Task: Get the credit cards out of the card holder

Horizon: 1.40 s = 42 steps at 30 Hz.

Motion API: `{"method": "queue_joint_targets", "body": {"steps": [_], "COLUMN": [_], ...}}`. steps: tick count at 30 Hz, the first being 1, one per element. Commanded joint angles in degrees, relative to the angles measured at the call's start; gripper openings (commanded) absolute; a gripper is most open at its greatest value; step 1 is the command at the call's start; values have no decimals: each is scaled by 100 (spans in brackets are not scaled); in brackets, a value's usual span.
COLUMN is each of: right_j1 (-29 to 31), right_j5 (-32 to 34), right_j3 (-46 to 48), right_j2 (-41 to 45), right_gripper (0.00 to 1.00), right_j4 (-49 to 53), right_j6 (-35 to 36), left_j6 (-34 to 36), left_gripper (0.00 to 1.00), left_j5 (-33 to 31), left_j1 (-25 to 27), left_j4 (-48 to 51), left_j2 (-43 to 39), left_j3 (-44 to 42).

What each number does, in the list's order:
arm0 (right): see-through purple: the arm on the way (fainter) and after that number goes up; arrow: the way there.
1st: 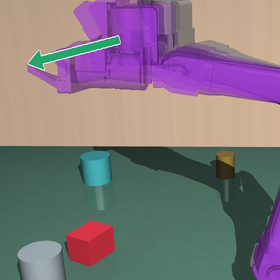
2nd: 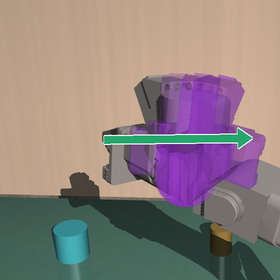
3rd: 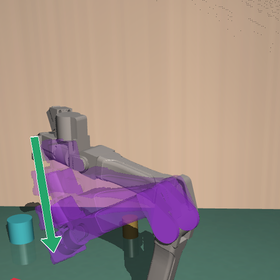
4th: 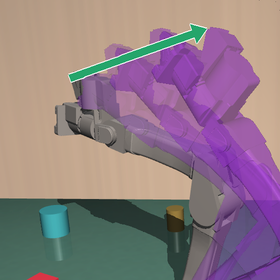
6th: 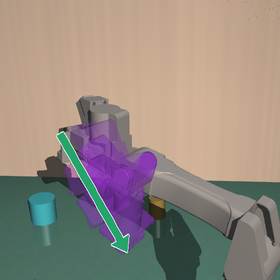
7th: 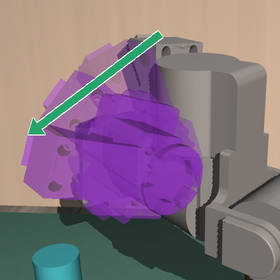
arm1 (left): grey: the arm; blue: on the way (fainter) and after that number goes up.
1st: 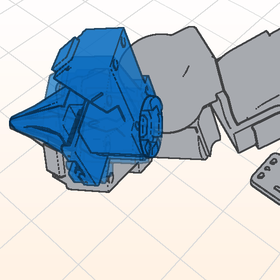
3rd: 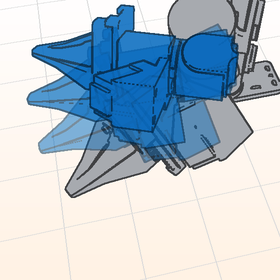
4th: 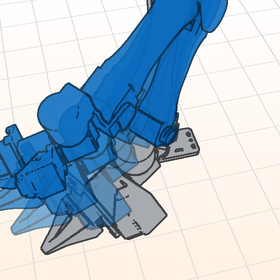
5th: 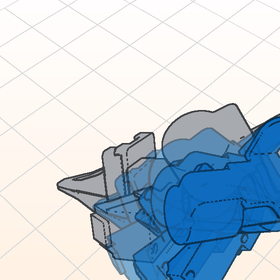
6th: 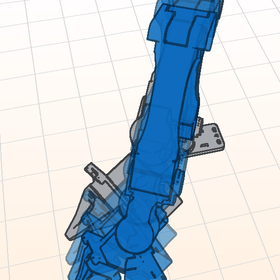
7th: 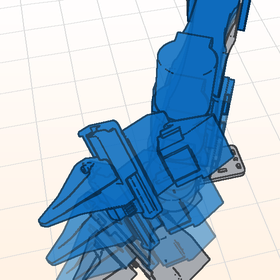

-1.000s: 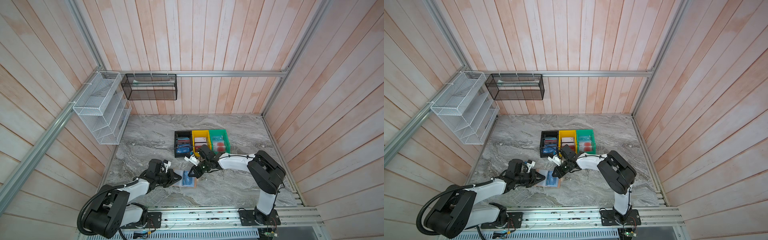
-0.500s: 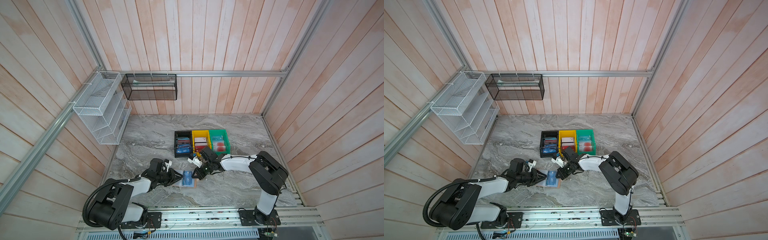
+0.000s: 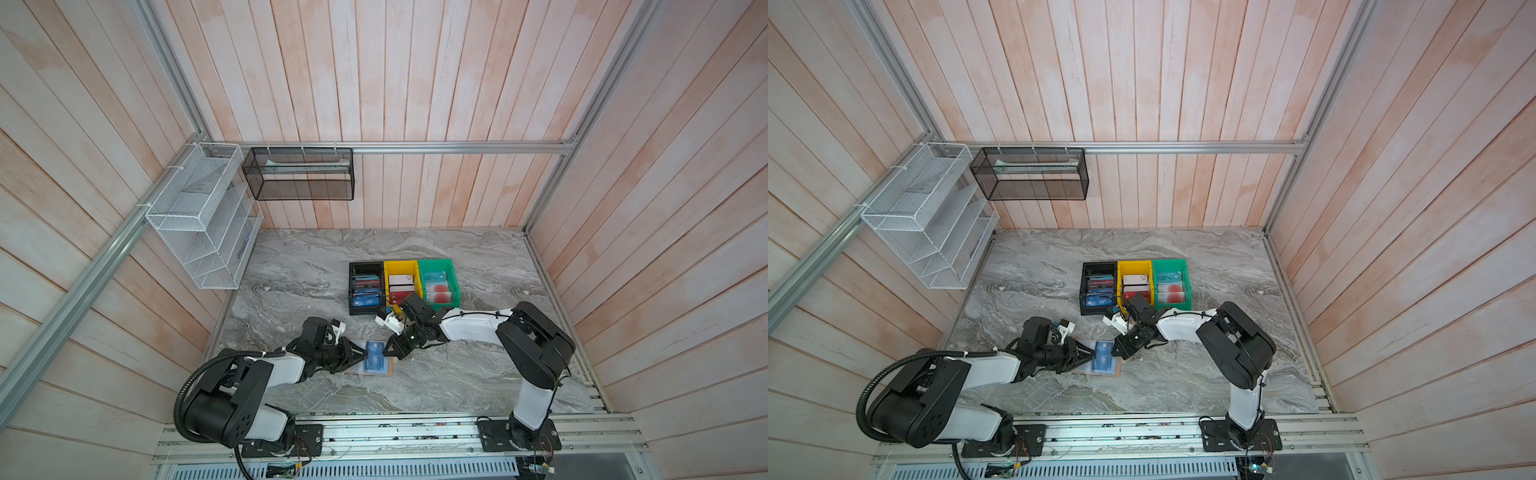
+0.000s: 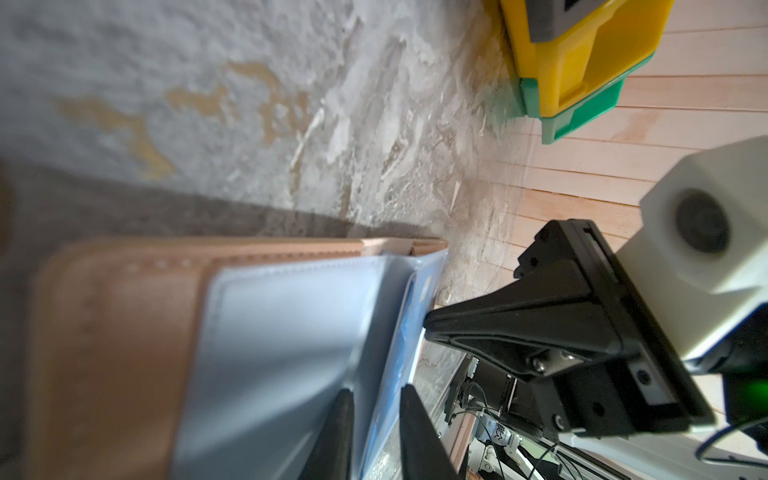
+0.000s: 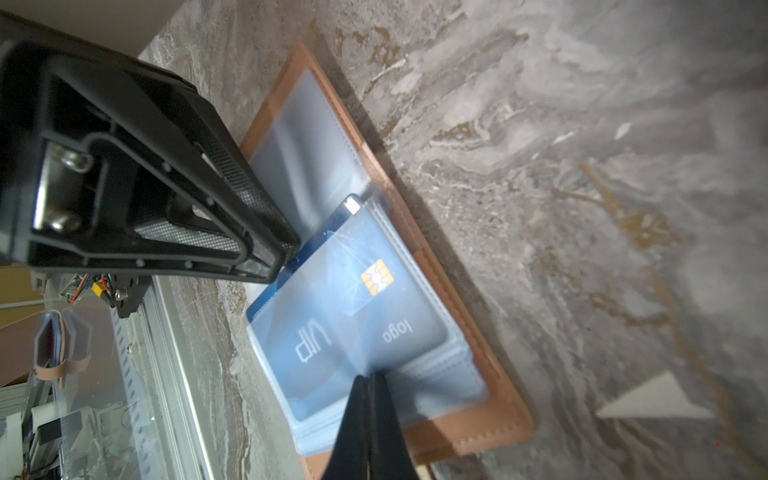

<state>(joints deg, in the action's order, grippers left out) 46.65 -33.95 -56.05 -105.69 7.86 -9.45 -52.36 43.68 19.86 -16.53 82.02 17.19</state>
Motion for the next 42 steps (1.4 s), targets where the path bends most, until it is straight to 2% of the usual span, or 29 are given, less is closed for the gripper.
{"method": "queue_joint_targets", "body": {"steps": [1, 14, 21, 25, 33, 42], "right_j1": [-25, -25, -27, -25, -25, -31], "right_j5": [100, 55, 52, 51, 73, 82], "right_j3": [47, 33, 3, 0, 20, 19], "right_j2": [-250, -317, -356, -373, -382, -391], "right_gripper": [0, 0, 0, 0, 0, 0], "right_j4": [87, 72, 76, 108, 140, 215], "right_j6": [13, 0, 5, 22, 53, 92], "left_j6": [22, 41, 33, 48, 313, 514], "left_gripper": [24, 23, 8, 3, 2, 2], "left_j5": [30, 87, 123, 130, 0, 79], "left_j1": [27, 27, 27, 27, -21, -386], "left_j4": [-157, -310, -385, -347, 202, 569], "left_j2": [117, 308, 360, 320, 40, -299], "left_j3": [91, 107, 92, 83, 63, -97]}}
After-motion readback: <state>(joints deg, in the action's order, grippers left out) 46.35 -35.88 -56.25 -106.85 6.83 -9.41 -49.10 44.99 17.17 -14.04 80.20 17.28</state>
